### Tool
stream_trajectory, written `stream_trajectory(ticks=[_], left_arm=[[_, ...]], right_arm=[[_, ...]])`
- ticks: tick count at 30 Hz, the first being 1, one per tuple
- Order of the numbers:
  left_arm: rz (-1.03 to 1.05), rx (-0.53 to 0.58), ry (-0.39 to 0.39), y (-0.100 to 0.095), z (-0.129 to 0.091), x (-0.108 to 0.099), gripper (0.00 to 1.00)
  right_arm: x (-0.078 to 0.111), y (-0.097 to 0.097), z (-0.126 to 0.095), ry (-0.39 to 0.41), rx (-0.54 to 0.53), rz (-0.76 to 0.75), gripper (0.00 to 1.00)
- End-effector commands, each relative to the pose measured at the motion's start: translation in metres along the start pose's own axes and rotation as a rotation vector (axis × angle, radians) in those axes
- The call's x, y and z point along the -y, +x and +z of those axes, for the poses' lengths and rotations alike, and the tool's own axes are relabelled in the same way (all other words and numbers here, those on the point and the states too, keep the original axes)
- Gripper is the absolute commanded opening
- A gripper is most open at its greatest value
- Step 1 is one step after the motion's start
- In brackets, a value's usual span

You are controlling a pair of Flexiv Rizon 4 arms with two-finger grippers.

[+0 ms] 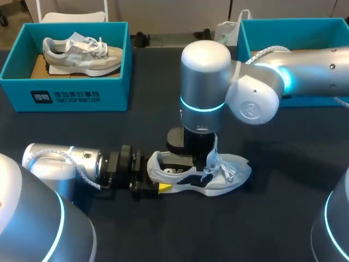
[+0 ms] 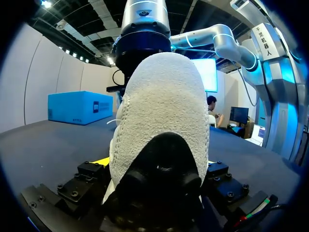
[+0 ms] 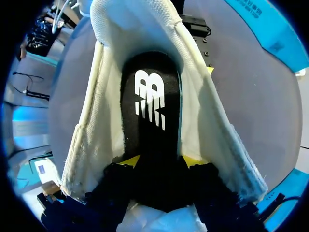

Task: Take the shoe out of the shoebox, open the shoe tongue, remove and reinsert the insole, then place the shoe into the shoebox

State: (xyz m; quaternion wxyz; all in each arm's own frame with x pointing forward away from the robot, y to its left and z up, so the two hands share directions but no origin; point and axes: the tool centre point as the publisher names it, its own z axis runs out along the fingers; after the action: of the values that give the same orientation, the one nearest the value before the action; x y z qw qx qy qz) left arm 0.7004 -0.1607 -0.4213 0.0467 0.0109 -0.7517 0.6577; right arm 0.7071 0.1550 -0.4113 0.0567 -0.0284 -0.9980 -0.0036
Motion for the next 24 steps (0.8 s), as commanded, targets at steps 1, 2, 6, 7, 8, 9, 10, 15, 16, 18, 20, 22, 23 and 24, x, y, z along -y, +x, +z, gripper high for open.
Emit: stream_trajectory(ticks=[1,2,6,7,8,9,10,15,16,18,20,22,23,24], left_arm=[[0.001,0.003,0.001,0.0,0.0,0.002,0.0],[0.001,0.003,0.001,0.0,0.0,0.002,0.0],[0.001,0.003,0.001,0.0,0.0,0.002,0.0],[0.001,0.003,0.001,0.0,0.0,0.002,0.0],[0.001,0.003,0.001,0.0,0.0,0.002,0.0],[0.001,0.003,0.001,0.0,0.0,0.002,0.0],[0.001,0.003,0.001,0.0,0.0,0.002,0.0],[0.001,0.003,0.001,0.0,0.0,0.002,0.0],[0.001,0.003,0.001,0.0,0.0,0.002,0.0],[0.001,0.003,0.001,0.0,0.0,0.002,0.0],[0.001,0.003,0.001,0.0,0.0,0.002,0.0],[0.001,0.003,0.001,0.0,0.0,0.002,0.0],[0.001,0.003,0.001,0.0,0.0,0.002,0.0],[0.001,0.003,0.001,0.0,0.0,0.002,0.0]], right_arm=[[0.0,0.016,0.036,0.015,-0.019,0.009,0.47],[0.001,0.018,0.036,0.016,-0.022,0.012,0.46],[0.002,0.024,0.038,0.02,-0.03,0.023,0.43],[0.002,0.025,0.038,0.02,-0.031,0.025,0.42],[0.002,0.025,0.038,0.019,-0.033,0.029,0.4],[0.002,0.025,0.039,0.017,-0.037,0.033,0.39],[0.002,0.024,0.039,0.016,-0.04,0.036,0.36],[0.003,0.023,0.036,-0.015,-0.058,0.044,0.0],[0.004,0.023,0.034,-0.027,-0.056,0.04,0.0],[0.007,0.023,0.028,-0.054,-0.058,0.029,0.0],[0.009,0.023,0.022,-0.081,-0.057,0.015,0.0],[0.01,0.023,0.015,-0.098,-0.059,0.006,0.0],[0.01,0.022,0.012,-0.111,-0.059,0.0,0.0],[0.011,0.022,0.009,-0.114,-0.062,-0.002,0.0]])
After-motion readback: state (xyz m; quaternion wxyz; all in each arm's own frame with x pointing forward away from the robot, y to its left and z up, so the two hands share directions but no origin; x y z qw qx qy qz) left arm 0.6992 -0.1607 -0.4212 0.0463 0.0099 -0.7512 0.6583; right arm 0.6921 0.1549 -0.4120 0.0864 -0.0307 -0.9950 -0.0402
